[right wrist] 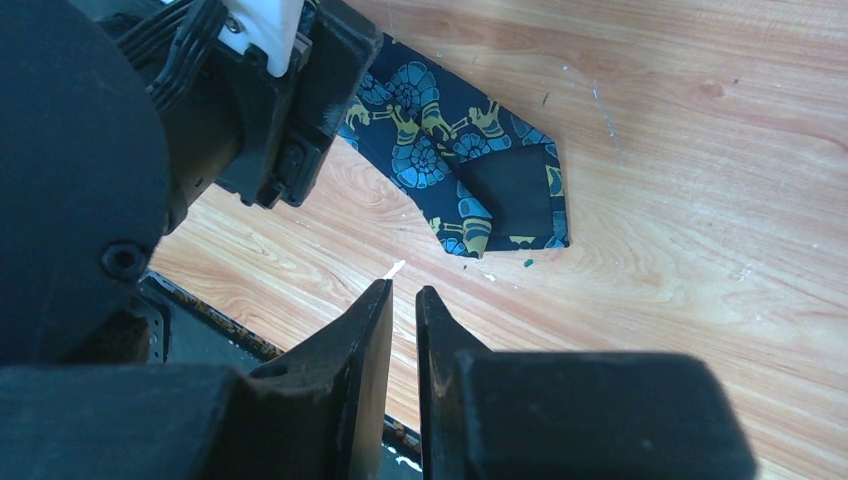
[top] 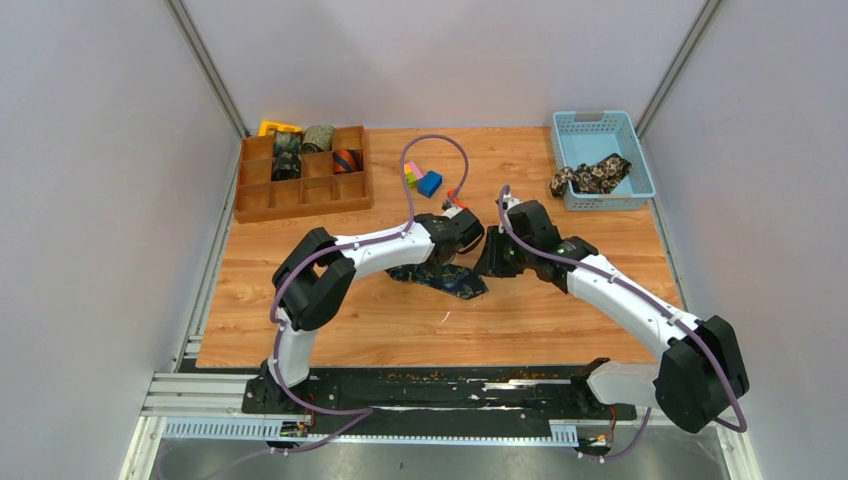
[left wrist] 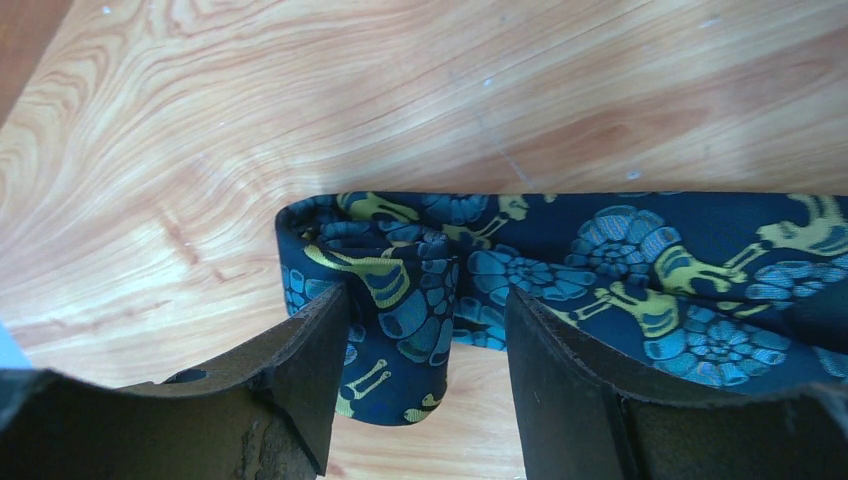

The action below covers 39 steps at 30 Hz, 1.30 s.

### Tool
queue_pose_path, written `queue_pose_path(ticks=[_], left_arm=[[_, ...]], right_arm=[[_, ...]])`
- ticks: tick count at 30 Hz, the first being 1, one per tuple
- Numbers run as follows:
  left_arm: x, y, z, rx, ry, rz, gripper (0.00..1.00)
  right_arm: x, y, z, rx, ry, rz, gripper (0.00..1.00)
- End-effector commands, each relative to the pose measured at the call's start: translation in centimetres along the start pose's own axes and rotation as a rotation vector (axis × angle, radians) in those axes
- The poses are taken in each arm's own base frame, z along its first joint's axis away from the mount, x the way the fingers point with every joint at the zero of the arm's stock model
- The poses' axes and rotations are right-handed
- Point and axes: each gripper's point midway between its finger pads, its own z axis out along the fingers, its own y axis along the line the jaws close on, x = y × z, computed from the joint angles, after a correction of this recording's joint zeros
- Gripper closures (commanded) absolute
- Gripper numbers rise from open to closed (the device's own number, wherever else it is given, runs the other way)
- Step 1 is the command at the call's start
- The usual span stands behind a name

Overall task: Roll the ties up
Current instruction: Roll the tie at the center of the board.

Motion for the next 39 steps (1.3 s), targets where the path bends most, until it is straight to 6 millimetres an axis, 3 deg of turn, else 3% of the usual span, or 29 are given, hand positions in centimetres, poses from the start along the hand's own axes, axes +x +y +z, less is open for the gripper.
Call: queue_pose_path(ticks=[1, 11, 21, 28, 31, 35, 39], left_arm=[[-1.5, -2.7, -1.2, 0.152, -0.043, -0.094, 0.35], [-2.9, -1.8, -2.9, 0.168, -0.102, -0.143, 0.35], [-3.5, 1.7, -7.1, 0.22, -0.199, -0.236, 0.34], [-0.5, 5.4, -8.8, 0.266, -0.261, -0.358, 0.38], [1.2, 6.4, -9.2, 0.324, -0.282, -0.424, 0.44], [3.9, 6.2, -8.7, 0.413, -0.289, -0.495, 0.51], [5.5, 7.7, -7.9, 0.422, -0.294, -0.551, 0.52]], right_arm=[[-0.6, 0.2, -1.0, -0.008, -0.04, -0.004, 0.84], [-0.9, 0.5, -1.5, -0.012, -0.056, 0.0, 0.84], [-3.0, 2.2, 0.0, -0.063, -0.052, 0.002, 0.84], [-3.9, 4.1, 4.3, -0.135, 0.06, 0.003, 0.85], [-4.5, 4.8, 6.7, -0.164, 0.114, 0.007, 0.85], [-5.5, 5.9, 9.8, -0.192, 0.189, 0.003, 0.85], [-6.3, 6.4, 12.0, -0.18, 0.233, -0.005, 0.88]])
